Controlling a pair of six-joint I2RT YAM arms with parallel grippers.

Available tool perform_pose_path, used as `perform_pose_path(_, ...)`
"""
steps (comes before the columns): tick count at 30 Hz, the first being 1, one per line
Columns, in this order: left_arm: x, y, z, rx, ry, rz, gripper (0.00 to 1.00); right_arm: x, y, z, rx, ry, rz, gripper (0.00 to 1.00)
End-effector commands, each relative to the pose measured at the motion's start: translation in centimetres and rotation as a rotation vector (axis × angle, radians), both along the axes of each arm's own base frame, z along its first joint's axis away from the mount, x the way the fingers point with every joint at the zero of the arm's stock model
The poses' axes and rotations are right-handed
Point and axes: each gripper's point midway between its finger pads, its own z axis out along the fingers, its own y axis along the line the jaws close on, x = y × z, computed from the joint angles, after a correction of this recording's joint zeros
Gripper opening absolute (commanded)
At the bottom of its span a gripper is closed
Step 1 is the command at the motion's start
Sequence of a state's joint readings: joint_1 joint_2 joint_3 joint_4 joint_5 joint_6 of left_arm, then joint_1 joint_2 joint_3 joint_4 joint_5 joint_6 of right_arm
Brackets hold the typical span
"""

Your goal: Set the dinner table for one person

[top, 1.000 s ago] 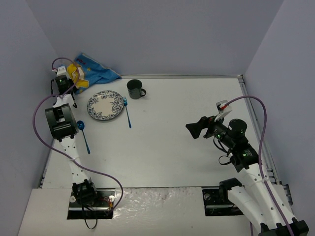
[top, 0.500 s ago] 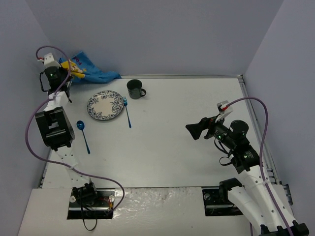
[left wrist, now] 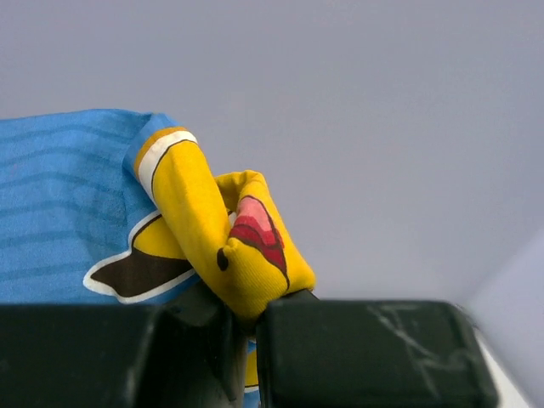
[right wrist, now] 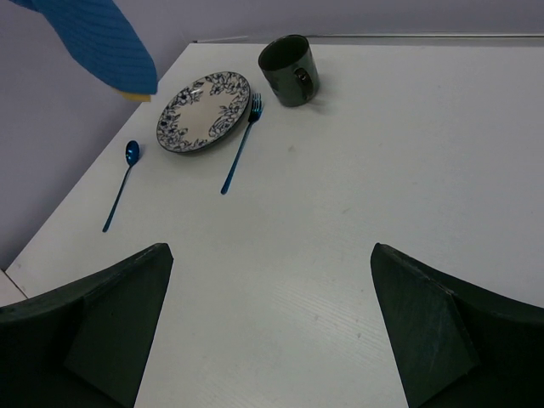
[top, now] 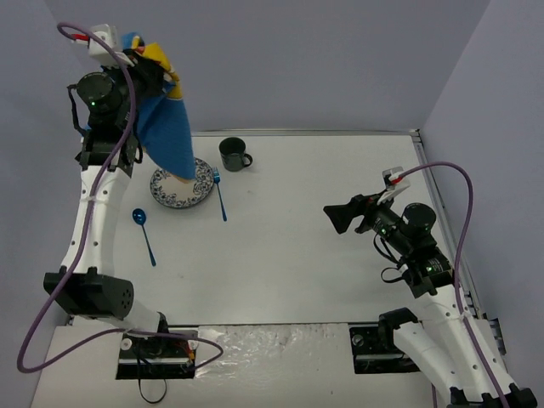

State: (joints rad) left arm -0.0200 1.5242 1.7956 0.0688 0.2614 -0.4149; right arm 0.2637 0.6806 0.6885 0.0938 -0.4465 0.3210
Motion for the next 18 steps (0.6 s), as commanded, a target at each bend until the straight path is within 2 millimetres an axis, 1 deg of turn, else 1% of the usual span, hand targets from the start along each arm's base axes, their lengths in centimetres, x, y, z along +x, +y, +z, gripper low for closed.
perform_pose_path(1, -5.9, -7.5, 1.7, -0.009, 0.023, -0.195, 0.0, 1.1, -0.4, 4.6, 0.047, -0.105, -0.055, 1.0)
perform_pose_path(3, -7.2, -10.9, 0.8, -0.031, 0.056, -0.284, 0.0, 1.3, -0.9, 5.1, 0.046, -0.112, -0.087, 1.0)
perform_pose_path(6, -9.9, -15.6, -0.3, -0.036, 0.098, -0.404, 0.0, 1.5, -1.7, 5.7, 0.037, -0.111, -0.136, 1.0)
perform_pose_path(7, -10.4, -16.6, -1.1, -0.033, 0.119, -0.428, 0.0, 1.4, -2.0, 5.7, 0.031, -0.109, -0.147, 1.0)
perform_pose_path(8, -11.1, -17.5, -2.4, -0.034, 0.147, -0.446, 0.0, 1.4, -2.4, 5.8, 0.026, -0.108, -0.173, 1.0)
perform_pose_path(9, -11.8, -18.5, -3.8, -0.037, 0.179, -0.466, 0.0, 1.3, -2.9, 5.8, 0.023, -0.104, -0.199, 1.0)
perform_pose_path(11, -13.2, -19.9, -6.6, -0.046, 0.239, -0.492, 0.0, 1.1, -3.7, 5.7, 0.019, -0.096, -0.237, 1.0)
perform_pose_path(12, -13.8, -20.5, -8.2, -0.05, 0.272, -0.501, 0.0, 1.0, -4.0, 5.4, 0.018, -0.089, -0.255, 1.0)
perform_pose_path(13, -14.1, -21.2, -10.6, -0.041, 0.314, -0.508, 0.0, 0.9, -4.4, 5.0, 0.015, -0.079, -0.275, 1.0)
perform_pose_path(14, -14.2, -21.6, -12.4, -0.042, 0.344, -0.507, 0.0, 1.0, -4.6, 4.6, 0.013, -0.07, -0.293, 1.0)
perform_pose_path(15, -14.4, -22.1, -16.8, -0.025, 0.43, -0.501, 0.0, 1.0, -4.8, 3.8, 0.012, -0.045, -0.304, 1.0)
perform_pose_path(16, -14.7, -22.3, -19.8, -0.015, 0.49, -0.5, 0.0, 0.9, -4.8, 2.9, 0.006, -0.019, -0.308, 1.0)
perform_pose_path(18, -15.3, -23.4, -24.4, -0.04, 0.567, -0.516, 0.0, 1.1, -5.0, 0.1, -0.01, 0.048, -0.326, 1.0)
